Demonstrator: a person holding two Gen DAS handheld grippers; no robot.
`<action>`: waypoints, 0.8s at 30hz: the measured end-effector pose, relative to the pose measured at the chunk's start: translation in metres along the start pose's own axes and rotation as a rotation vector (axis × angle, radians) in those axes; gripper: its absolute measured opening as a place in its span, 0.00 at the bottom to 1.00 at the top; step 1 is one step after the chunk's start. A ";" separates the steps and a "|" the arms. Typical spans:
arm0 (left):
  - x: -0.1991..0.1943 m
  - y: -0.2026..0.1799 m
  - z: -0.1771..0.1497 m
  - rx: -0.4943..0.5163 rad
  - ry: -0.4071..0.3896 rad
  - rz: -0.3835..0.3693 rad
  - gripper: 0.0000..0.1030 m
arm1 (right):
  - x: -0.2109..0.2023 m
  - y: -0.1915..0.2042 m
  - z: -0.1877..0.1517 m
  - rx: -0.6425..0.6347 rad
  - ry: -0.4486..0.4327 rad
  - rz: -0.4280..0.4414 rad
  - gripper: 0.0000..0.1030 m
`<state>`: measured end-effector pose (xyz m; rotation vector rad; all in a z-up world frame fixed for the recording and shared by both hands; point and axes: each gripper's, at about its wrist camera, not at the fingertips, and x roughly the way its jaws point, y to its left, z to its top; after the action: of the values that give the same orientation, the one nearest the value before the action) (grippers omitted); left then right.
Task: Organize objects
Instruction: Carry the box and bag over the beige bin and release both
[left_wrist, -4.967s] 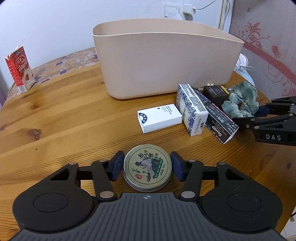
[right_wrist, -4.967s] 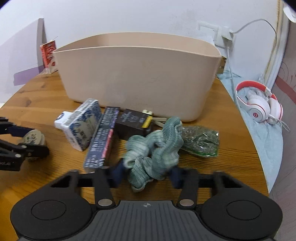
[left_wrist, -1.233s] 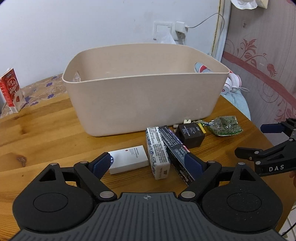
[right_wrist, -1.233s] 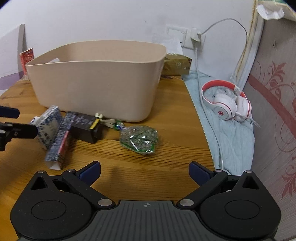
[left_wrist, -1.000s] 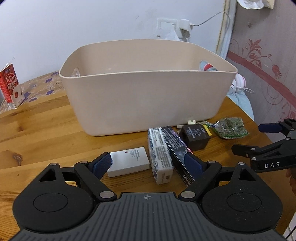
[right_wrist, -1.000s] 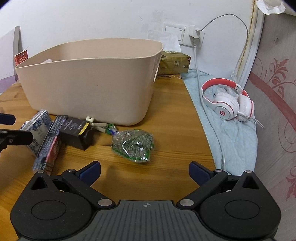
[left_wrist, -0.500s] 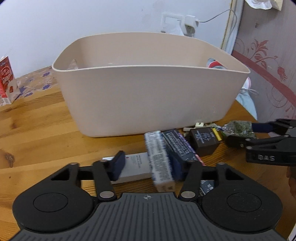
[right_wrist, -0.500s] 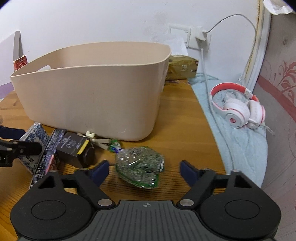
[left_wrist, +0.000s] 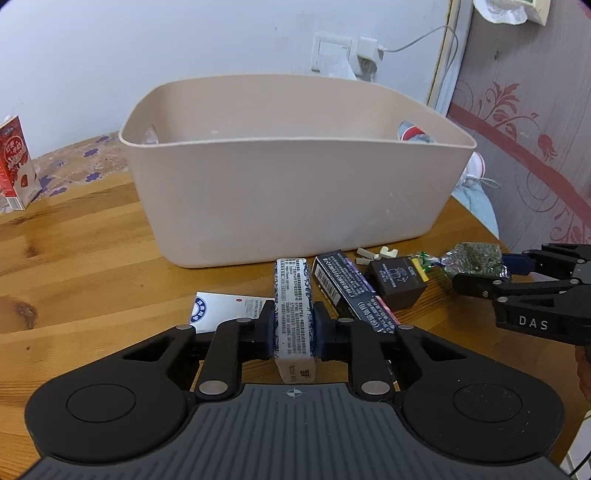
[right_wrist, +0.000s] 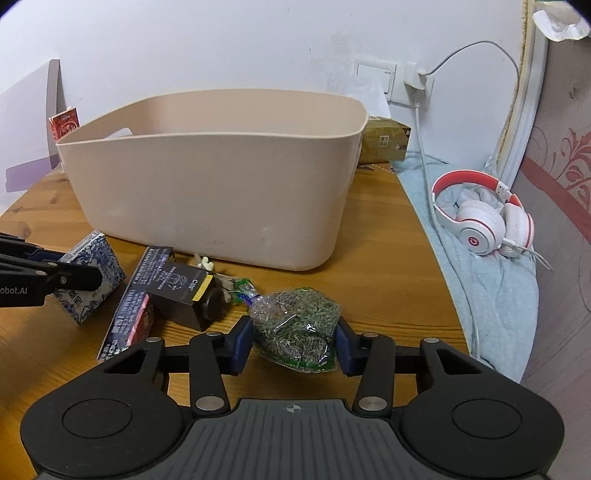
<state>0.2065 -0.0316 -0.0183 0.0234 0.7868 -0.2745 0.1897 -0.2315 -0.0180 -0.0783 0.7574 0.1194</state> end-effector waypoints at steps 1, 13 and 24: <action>-0.003 0.001 0.000 -0.001 -0.006 -0.002 0.20 | -0.004 0.001 0.000 0.004 -0.007 -0.002 0.42; -0.054 0.011 -0.008 -0.006 -0.083 -0.017 0.19 | -0.058 0.018 0.000 0.014 -0.115 -0.012 0.42; -0.101 0.029 0.014 0.017 -0.197 0.004 0.19 | -0.100 0.036 0.022 -0.008 -0.249 -0.016 0.42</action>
<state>0.1556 0.0180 0.0601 0.0134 0.5887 -0.2756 0.1278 -0.2015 0.0659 -0.0749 0.5082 0.1147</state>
